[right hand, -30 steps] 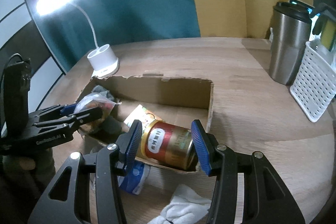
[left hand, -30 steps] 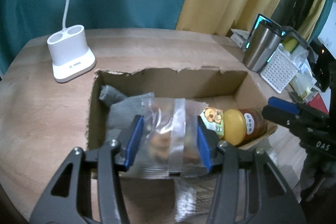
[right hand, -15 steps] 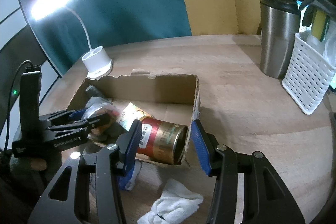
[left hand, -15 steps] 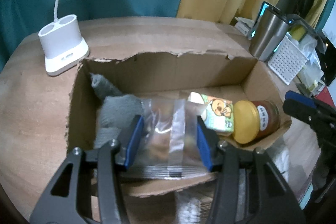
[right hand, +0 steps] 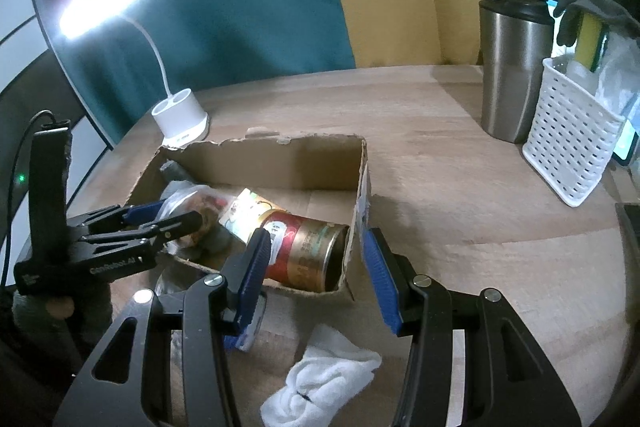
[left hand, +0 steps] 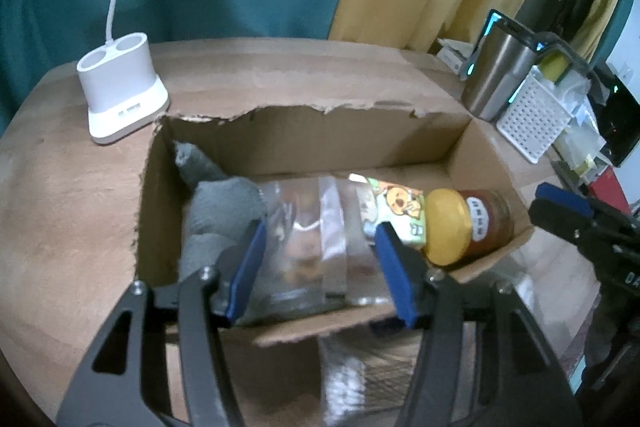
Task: Organize objects
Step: 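Grasp the cotton-swab bag with the left tool and lift it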
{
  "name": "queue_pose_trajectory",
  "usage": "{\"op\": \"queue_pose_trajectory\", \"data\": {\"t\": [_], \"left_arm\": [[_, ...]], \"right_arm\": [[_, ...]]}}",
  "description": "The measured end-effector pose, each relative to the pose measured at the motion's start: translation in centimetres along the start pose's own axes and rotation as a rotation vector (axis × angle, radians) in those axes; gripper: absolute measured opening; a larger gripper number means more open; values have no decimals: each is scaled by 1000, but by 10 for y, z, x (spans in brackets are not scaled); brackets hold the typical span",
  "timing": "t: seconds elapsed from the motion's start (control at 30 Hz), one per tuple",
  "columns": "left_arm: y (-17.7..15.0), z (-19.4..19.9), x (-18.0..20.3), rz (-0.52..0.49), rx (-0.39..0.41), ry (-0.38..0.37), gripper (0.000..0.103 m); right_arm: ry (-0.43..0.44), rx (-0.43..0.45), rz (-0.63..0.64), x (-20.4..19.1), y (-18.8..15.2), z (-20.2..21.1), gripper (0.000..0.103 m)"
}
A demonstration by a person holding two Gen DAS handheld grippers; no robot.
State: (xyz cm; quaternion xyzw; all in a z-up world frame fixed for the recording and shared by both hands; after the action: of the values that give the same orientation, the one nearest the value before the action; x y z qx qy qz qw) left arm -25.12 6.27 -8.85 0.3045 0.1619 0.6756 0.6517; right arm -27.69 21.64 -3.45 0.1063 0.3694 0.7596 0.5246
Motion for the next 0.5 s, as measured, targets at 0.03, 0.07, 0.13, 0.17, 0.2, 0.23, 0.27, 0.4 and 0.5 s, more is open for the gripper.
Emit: {"op": "queue_pose_trajectory", "data": {"t": [0.03, 0.07, 0.13, 0.17, 0.2, 0.23, 0.27, 0.4, 0.5], "left_arm": [[0, 2, 2, -2, 3, -4, 59], [-1, 4, 3, -5, 5, -7, 59], [-2, 9, 7, -11, 12, -15, 59], [-2, 11, 8, -12, 15, -19, 59], [-4, 14, 9, -13, 18, -22, 59], [-4, 16, 10, -14, 21, -23, 59], [-5, 18, 10, -14, 25, -24, 59], [-7, 27, 11, -12, 36, -27, 59], [-9, 33, 13, -13, 47, -31, 59]], "right_arm": [[-2, 1, 0, 0, -1, 1, 52], [-4, 2, 0, 0, -2, 3, 52], [-8, 4, 0, -1, -3, 6, 52], [-9, 6, 0, -1, -4, 7, 52], [-11, 7, 0, -1, -5, 9, 52], [-13, 8, -1, -1, -6, 10, 52], [-14, 9, -1, -1, -7, 11, 52], [-19, 12, 0, -4, -12, 16, 52], [-25, 14, 0, -6, -15, 20, 52]]}}
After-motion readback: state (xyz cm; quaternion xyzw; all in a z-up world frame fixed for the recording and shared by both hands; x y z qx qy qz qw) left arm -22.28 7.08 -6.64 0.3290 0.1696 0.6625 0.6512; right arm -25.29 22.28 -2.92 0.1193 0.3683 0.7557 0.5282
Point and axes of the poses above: each gripper's, at about its wrist camera, not at the fingertips, and z roughly against the way its jaws point, x to its right, y to its top, the point moved 8 cm from there along -z, roughly the way its jaws point, and after that the axes turned 1 degree about -y, right-handed, at the moved point
